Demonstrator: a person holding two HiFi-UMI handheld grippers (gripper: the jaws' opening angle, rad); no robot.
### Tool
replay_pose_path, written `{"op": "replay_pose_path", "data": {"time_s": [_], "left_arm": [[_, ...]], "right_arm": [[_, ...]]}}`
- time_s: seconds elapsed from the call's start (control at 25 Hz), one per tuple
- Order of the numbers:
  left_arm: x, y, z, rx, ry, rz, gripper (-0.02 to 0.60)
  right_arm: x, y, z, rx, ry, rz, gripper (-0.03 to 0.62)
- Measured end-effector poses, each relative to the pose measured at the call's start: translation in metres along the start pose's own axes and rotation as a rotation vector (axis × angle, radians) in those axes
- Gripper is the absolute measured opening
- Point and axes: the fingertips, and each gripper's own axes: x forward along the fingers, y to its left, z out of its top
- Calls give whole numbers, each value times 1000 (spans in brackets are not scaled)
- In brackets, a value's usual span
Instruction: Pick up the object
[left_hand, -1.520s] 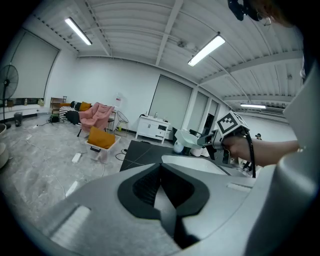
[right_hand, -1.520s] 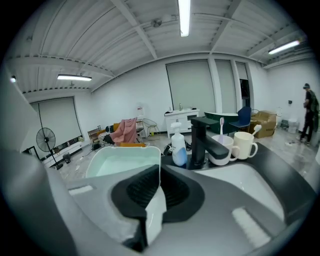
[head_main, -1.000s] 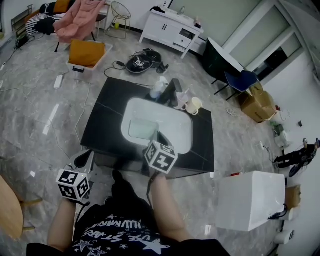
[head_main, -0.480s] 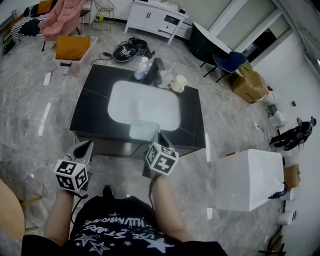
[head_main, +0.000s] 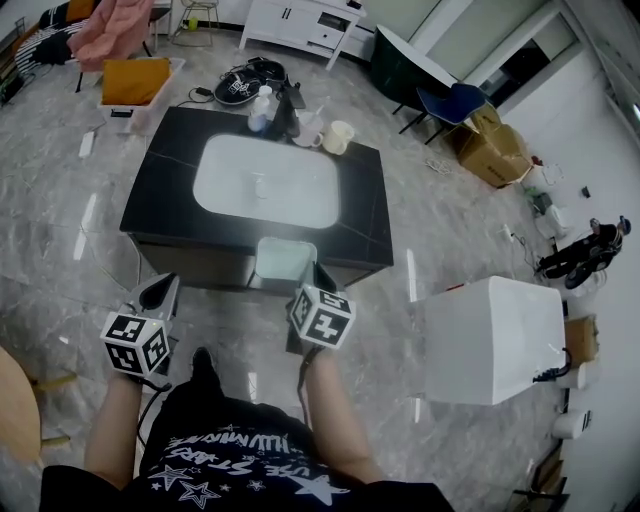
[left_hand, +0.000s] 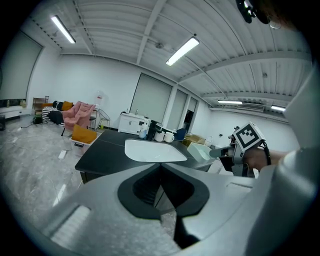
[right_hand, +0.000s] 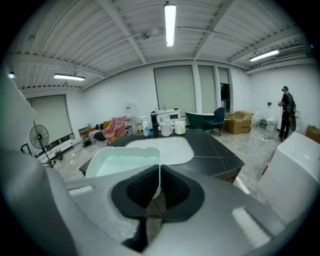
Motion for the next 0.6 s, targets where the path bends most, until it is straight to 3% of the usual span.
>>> {"op": "replay_pose_path", "data": {"time_s": [0.6], "left_arm": [[-49, -71, -43, -1, -4, 53, 9]], "right_arm": [[-59, -36, -45, 3, 9, 65, 11]]}}
